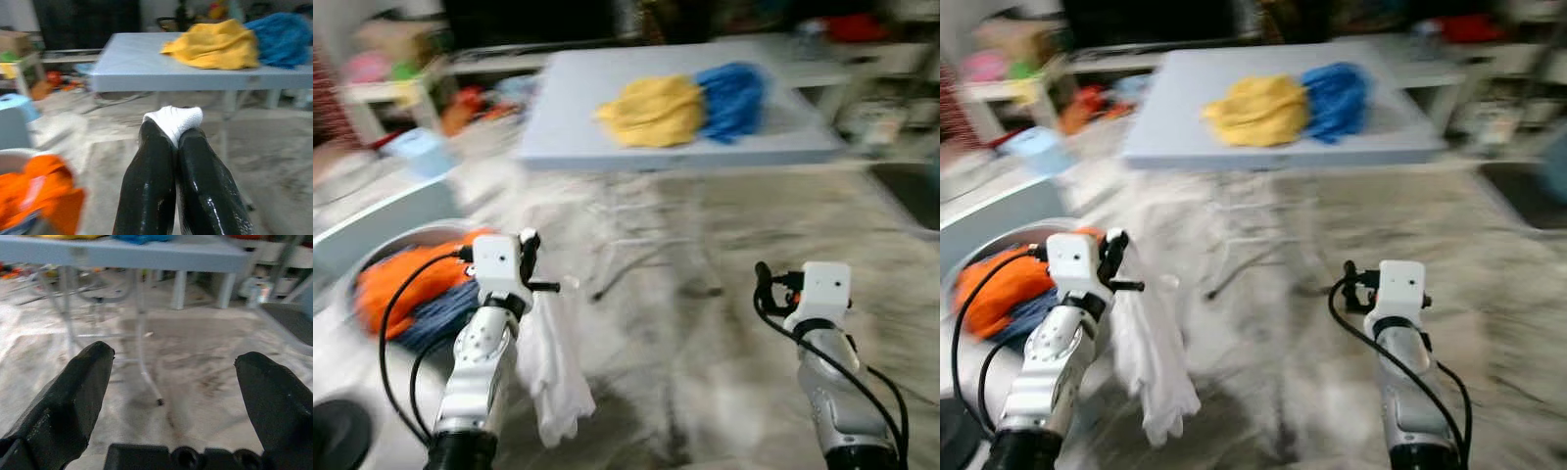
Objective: Hang hanger
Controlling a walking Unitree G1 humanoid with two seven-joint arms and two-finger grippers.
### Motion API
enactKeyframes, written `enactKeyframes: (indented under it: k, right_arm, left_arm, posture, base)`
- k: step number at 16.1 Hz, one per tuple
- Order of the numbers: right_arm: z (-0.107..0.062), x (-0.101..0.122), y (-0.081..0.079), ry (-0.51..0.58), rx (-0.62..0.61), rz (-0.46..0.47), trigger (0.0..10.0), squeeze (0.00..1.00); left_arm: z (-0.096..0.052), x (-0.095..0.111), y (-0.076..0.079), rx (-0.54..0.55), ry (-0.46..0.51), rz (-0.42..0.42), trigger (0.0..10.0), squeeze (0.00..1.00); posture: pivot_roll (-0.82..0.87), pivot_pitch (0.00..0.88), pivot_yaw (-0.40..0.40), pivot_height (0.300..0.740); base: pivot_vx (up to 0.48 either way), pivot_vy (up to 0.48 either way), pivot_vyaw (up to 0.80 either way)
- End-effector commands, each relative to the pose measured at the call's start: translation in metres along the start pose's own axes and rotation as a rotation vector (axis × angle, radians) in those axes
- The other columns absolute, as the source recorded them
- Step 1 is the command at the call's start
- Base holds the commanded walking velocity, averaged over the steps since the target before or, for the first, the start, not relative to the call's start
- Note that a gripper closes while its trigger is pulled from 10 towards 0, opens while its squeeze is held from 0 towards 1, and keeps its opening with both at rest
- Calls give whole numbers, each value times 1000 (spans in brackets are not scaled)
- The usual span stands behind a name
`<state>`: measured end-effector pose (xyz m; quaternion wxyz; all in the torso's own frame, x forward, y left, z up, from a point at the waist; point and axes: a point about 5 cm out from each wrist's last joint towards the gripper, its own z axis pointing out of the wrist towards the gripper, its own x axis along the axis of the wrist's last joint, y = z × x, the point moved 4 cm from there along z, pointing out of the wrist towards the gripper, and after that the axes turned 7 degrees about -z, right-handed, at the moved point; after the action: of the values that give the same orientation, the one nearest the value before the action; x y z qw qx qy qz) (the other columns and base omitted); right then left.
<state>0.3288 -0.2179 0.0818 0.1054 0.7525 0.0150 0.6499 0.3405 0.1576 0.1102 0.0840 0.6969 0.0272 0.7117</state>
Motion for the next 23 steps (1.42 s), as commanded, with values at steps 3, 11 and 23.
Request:
enactKeyframes:
  k: [3,11,23]
  right_arm:
    - [2,10,-8,25,33,-10,10000,0]
    - [-21,-11,-12,-49,68,-38,10000,0]
    - [-47,-23,-18,-132,135,-46,10000,0]
  left_arm:
    - [7,14,15,-40,37,-13,10000,0]
    - [-10,5,9,-11,-13,-15,10000,0]
    - [-34,-6,9,24,-82,-24,10000,0]
  posture:
    - [-93,0,47,740]
    - [-99,94,34,740]
    - [-109,205,3,740]
  base:
    - [0,0,0]
    - [0,0,0]
    - [0,0,0]
